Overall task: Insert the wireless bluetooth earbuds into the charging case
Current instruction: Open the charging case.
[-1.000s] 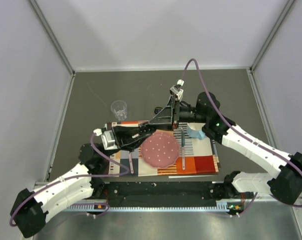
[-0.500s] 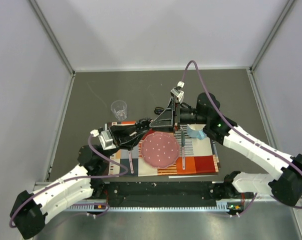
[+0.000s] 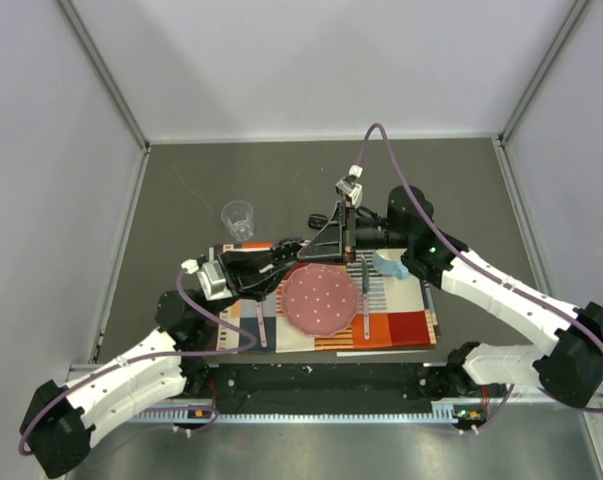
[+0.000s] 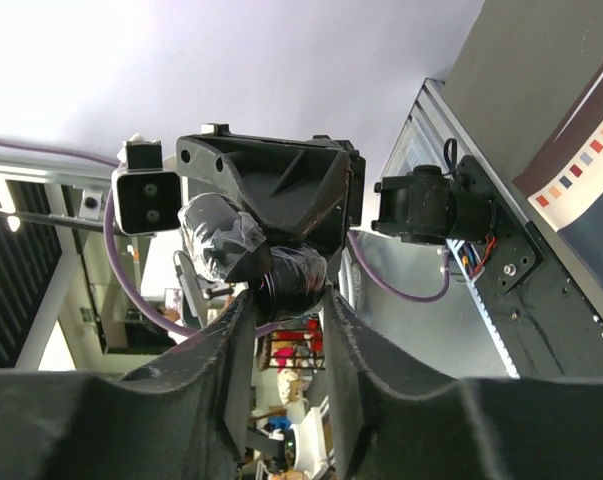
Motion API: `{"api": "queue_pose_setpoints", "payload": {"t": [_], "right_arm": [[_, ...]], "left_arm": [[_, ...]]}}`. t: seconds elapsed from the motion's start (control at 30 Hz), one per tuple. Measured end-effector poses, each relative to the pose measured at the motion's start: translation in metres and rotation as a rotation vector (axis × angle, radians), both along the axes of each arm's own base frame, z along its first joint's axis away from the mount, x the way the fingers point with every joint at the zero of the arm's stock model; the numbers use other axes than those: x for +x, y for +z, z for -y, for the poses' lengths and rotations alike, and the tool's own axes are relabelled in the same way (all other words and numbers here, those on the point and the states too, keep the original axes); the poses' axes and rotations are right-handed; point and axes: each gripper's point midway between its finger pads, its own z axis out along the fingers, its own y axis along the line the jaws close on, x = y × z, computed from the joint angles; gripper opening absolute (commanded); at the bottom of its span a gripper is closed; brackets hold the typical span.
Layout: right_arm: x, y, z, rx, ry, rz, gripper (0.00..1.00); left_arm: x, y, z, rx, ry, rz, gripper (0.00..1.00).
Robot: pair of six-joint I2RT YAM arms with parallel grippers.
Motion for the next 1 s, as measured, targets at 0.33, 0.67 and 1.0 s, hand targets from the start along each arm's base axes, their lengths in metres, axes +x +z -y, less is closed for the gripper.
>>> {"api": "queue_pose_setpoints", "payload": {"t": [0.33, 0.67, 1.0], "right_arm": [[0.001, -0.002, -0.0008, -0.004, 0.0, -0.002, 0.13], [0.0024, -0.0018, -0.0001, -0.038, -0.018, 0.033, 0.12], [0.0017, -0.0005, 0.0005, -0.061, -0.033, 0.061, 0.11]], "left_arm": [[0.0003, -0.0002, -0.0002, 0.002, 0.001, 0.001, 0.0], [0.0018, -0.0019, 0.0003, 0.006, 0.004, -0.004, 0.0], [0.0017, -0.0018, 0.0004, 0.007, 0.004, -0.001, 0.0]]}}
